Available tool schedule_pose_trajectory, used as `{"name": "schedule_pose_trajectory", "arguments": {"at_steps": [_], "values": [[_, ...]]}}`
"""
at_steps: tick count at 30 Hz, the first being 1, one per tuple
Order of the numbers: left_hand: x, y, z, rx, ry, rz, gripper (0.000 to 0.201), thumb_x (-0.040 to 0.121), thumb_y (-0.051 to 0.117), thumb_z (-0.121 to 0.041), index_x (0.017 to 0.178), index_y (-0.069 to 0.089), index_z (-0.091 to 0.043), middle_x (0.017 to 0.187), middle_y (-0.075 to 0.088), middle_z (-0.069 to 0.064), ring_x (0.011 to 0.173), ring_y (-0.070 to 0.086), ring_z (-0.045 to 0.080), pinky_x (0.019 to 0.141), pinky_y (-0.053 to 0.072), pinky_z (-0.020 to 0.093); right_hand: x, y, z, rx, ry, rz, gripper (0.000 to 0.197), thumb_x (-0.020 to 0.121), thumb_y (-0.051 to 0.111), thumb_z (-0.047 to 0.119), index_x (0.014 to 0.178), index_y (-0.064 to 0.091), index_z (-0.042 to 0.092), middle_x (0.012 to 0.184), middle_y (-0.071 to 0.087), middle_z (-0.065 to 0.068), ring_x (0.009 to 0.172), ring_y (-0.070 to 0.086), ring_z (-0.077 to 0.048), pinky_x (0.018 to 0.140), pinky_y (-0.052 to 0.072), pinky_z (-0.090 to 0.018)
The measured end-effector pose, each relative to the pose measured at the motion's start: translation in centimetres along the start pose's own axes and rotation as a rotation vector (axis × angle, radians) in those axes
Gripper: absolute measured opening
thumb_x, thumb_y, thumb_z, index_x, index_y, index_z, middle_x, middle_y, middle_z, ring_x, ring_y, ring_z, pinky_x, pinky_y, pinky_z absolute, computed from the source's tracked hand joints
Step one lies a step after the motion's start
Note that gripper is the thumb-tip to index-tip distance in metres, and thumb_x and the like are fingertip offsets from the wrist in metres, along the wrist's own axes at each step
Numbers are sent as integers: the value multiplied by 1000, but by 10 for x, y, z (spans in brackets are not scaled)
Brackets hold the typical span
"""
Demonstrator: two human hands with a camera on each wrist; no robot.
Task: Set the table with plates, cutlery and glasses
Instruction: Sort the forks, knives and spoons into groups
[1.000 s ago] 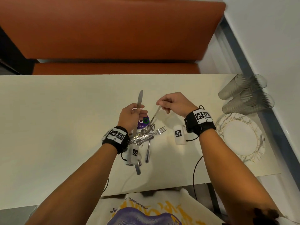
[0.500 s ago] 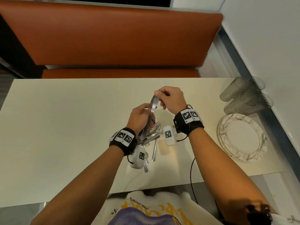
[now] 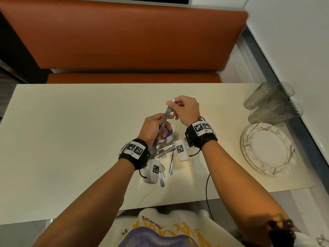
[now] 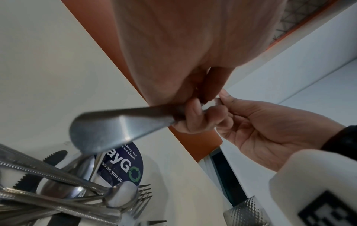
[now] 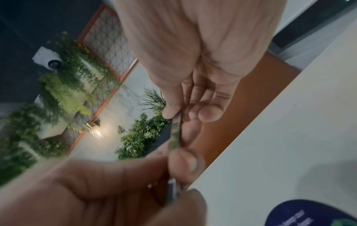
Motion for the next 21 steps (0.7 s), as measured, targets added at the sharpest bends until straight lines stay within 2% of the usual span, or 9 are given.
{"name": "schedule_pose_trajectory", "arguments": {"at_steps": [3, 5, 8, 11, 15, 18, 21], "values": [[2, -7, 4, -11, -43, 14, 37, 107, 35, -9, 116, 70, 2, 73, 63, 16, 51, 51, 25, 51, 38, 28, 4, 3, 3, 58, 16, 4, 24, 84, 80, 26, 86, 73, 4, 65, 71, -8, 45, 60, -16, 45, 50, -27], [1, -13, 8, 18, -79, 17, 38, 109, 35, -14, 107, 69, 2, 70, 58, 13, 52, 51, 24, 54, 39, 29, 7, 4, 6, 73, 16, -12, 24, 86, 79, 26, 88, 73, 3, 66, 71, -9, 46, 59, -15, 46, 51, -26], [-1, -22, 11, 97, -72, 8, 36, 109, 32, -18, 95, 62, -5, 64, 45, 4, 48, 36, 19, 45, 29, 25, 12, 6, 11, 75, -10, -23, 23, 87, 78, 26, 95, 73, 5, 68, 71, -9, 46, 60, -13, 46, 51, -24], [4, -30, 15, 120, -60, -15, 36, 109, 31, -18, 86, 56, -10, 64, 34, 1, 51, 23, 15, 41, 22, 22, 12, 12, 12, 62, -81, -13, 19, 90, 74, 21, 104, 72, 9, 68, 71, -6, 49, 63, -15, 46, 53, -25], [8, -37, 18, 134, -58, -51, 35, 109, 32, -16, 80, 51, -12, 64, 33, 0, 49, 23, 12, 41, 21, 21, 14, 25, 8, 30, -159, -9, 20, 98, 63, 20, 103, 76, 6, 68, 68, 2, 46, 61, -6, 48, 55, -26], [7, -39, 21, 139, -61, -84, 31, 108, 31, -15, 83, 49, -9, 59, 37, -4, 44, 30, 7, 40, 27, 16, 17, 32, 7, 28, -144, 18, 19, 97, 63, 20, 97, 76, 6, 66, 68, 1, 47, 61, -9, 47, 56, -28], [6, -45, 27, 182, -75, -124, 36, 106, 32, -15, 72, 44, -17, 54, 38, -11, 44, 29, 6, 41, 26, 16, 16, 40, 4, 31, -128, 62, 20, 97, 63, 23, 94, 75, 6, 65, 68, 1, 46, 61, -10, 47, 54, -25]]}}
Point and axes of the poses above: each hand's wrist, its own x-axis towards the middle knuckle, its own y-axis out of the palm, z = x × y, the point moved 1 cm from there along x, towards the middle knuckle
